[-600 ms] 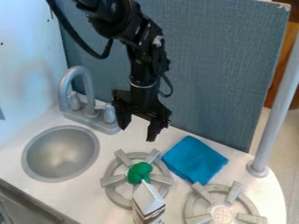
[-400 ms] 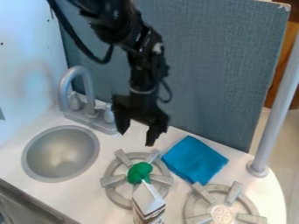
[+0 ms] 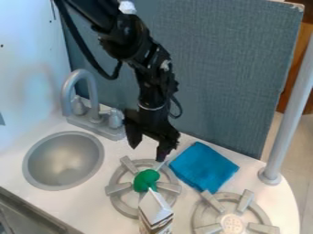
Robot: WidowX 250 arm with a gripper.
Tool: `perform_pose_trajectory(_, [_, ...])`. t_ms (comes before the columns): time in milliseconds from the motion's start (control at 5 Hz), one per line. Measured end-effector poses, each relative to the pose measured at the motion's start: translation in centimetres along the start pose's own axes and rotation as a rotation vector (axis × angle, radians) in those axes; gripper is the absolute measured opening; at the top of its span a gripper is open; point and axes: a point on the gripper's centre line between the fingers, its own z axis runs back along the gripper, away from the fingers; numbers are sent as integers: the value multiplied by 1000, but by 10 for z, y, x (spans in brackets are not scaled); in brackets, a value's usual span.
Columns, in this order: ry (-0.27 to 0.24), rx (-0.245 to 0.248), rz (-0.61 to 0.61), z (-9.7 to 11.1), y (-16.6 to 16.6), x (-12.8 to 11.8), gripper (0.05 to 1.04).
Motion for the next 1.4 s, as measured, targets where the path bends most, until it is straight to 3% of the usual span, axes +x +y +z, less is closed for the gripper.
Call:
perform_pose_trajectory(400, [-48, -31, -56, -26, -6, 4, 998])
perform_pose_trajectory(600, [-18, -35, -39, -43, -8, -1, 998])
perform_pose_trajectory(800, [-25, -81, -37, -48, -7, 2, 998])
perform_pose_trajectory(1000, [-25, -95, -23, -56, -1, 1, 999])
perform_pose_trajectory(1200, [-7, -86, -32, -63, 0, -1, 998])
perform_pose_trajectory(1400, [54, -86, -38, -70, 0, -2, 998])
